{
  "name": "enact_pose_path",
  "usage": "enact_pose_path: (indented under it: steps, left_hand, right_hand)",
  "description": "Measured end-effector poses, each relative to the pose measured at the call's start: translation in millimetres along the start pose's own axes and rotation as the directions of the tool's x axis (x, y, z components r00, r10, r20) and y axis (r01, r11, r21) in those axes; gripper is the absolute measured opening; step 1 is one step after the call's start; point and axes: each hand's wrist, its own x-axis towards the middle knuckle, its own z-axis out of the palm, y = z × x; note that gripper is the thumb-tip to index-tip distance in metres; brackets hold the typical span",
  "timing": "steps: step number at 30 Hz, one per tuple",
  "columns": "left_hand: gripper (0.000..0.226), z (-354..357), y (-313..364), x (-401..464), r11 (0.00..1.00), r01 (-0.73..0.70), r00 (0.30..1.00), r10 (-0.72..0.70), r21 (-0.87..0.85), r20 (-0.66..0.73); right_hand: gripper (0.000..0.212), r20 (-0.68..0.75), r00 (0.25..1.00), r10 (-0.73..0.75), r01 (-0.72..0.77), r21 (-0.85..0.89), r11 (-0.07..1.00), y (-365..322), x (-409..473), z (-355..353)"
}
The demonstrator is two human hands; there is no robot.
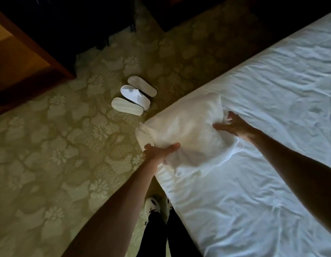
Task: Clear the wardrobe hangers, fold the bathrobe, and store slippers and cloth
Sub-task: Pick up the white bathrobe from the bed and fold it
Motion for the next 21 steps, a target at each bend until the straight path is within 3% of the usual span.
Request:
enact_pose_path:
  steps: [1,3,4,7,8,10,11,12,13,16,17,19,21]
  left_hand:
    - [0.143,0,2,0,1.0,0.024,0.999,-0.024,-0.004,0.043]
    - [0.095,0,-6,11,0.997,0.065,0.991,-0.06,-0.036,0.122]
    - [0.086,-1,-9,15,0.996,0.077,0.985,-0.07,-0.041,0.155]
    - [0.109,0,-18,34,0.995,0.073,0.977,-0.058,-0.065,0.206]
    - [0.112,2,-18,39,0.993,0.065,0.973,-0.041,-0.1,0.228]
    - [0.113,8,-19,52,0.973,0.074,0.959,-0.009,-0.218,0.284]
    - [0.113,10,-17,54,0.96,0.081,0.948,0.009,-0.27,0.317]
    - [0.111,11,-16,55,0.949,0.086,0.939,0.024,-0.302,0.343]
    - [0.109,11,-15,53,0.941,0.091,0.926,0.041,-0.327,0.375]
    - [0.101,4,-7,35,0.925,0.084,0.914,0.076,-0.371,0.397]
    - [0.095,-2,-3,26,0.921,0.076,0.915,0.088,-0.381,0.393]
    - [0.082,-21,10,1,0.919,0.058,0.912,0.11,-0.39,0.394]
    - [0.085,-48,22,-25,0.92,0.038,0.914,0.126,-0.391,0.385]
  right_hand:
    - [0.124,0.013,0.999,0.029,-0.028,-0.076,0.997,-2,3,-1]
    - [0.118,0.052,0.995,0.084,-0.074,-0.179,0.981,-6,10,3]
    - [0.113,0.093,0.991,0.1,-0.078,-0.209,0.975,-8,15,6]
    - [0.088,0.24,0.97,0.03,0.002,-0.131,0.991,-17,15,12]
    - [0.088,0.28,0.96,0.004,0.016,-0.07,0.997,-17,18,15]
    - [0.091,0.291,0.957,-0.006,-0.024,0.101,0.995,-20,19,20]
    - [0.103,0.299,0.954,-0.015,-0.043,0.187,0.981,-19,20,20]
    - [0.119,0.311,0.95,-0.025,-0.05,0.233,0.971,-19,20,19]
    - [0.12,0.326,0.945,-0.02,-0.055,0.22,0.974,-18,20,18]
    - [0.031,0.28,0.96,0.031,-0.115,0.287,0.951,-21,9,20]
    - [0.023,0.221,0.972,0.074,-0.131,0.257,0.957,-25,3,21]
    - [0.029,0.19,0.971,0.144,-0.188,0.239,0.953,-41,-15,24]
    - [0.025,0.199,0.971,0.132,-0.18,0.247,0.952,-69,-45,30]
